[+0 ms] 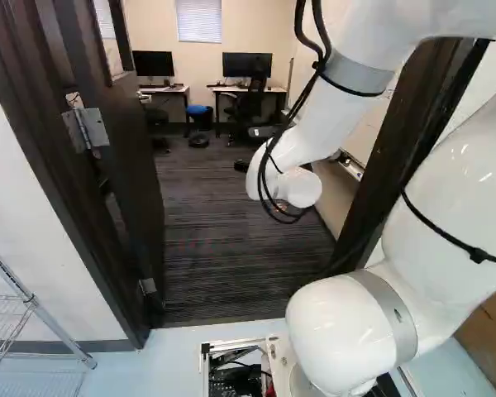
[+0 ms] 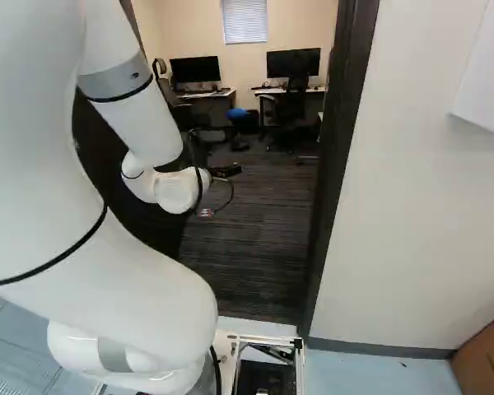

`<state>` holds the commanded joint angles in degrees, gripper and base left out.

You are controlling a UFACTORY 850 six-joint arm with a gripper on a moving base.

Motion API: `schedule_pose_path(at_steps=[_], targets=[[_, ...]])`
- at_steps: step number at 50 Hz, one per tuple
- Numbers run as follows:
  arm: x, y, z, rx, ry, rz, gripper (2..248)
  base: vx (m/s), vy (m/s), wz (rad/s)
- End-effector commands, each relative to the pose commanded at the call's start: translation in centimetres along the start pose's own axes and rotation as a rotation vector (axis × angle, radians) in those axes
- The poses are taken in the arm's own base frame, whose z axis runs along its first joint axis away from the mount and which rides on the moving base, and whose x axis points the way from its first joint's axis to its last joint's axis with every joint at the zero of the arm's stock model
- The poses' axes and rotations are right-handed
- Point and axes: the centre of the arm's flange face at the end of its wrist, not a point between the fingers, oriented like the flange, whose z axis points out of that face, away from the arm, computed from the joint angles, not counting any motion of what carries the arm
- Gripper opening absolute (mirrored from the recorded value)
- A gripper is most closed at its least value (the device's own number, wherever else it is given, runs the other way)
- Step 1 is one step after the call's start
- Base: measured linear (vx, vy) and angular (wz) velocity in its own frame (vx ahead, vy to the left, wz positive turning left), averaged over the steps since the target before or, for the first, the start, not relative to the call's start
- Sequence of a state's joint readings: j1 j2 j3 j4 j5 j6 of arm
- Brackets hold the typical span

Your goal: Open the door and move inside

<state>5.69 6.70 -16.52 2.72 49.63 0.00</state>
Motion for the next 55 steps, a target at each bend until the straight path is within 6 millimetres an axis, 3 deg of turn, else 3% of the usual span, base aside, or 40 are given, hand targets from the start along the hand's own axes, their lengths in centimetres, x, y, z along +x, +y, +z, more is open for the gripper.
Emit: schedule_pose_path(at_steps=[27, 55], targets=[[-3.2, 2.1, -4.6, -0.041, -0.022, -0.001, 247, 0.0, 0.0, 0.0], [-4.7, 2.7, -6.5, -0.058, -0.031, -0.001, 247, 0.0, 0.0, 0.0]])
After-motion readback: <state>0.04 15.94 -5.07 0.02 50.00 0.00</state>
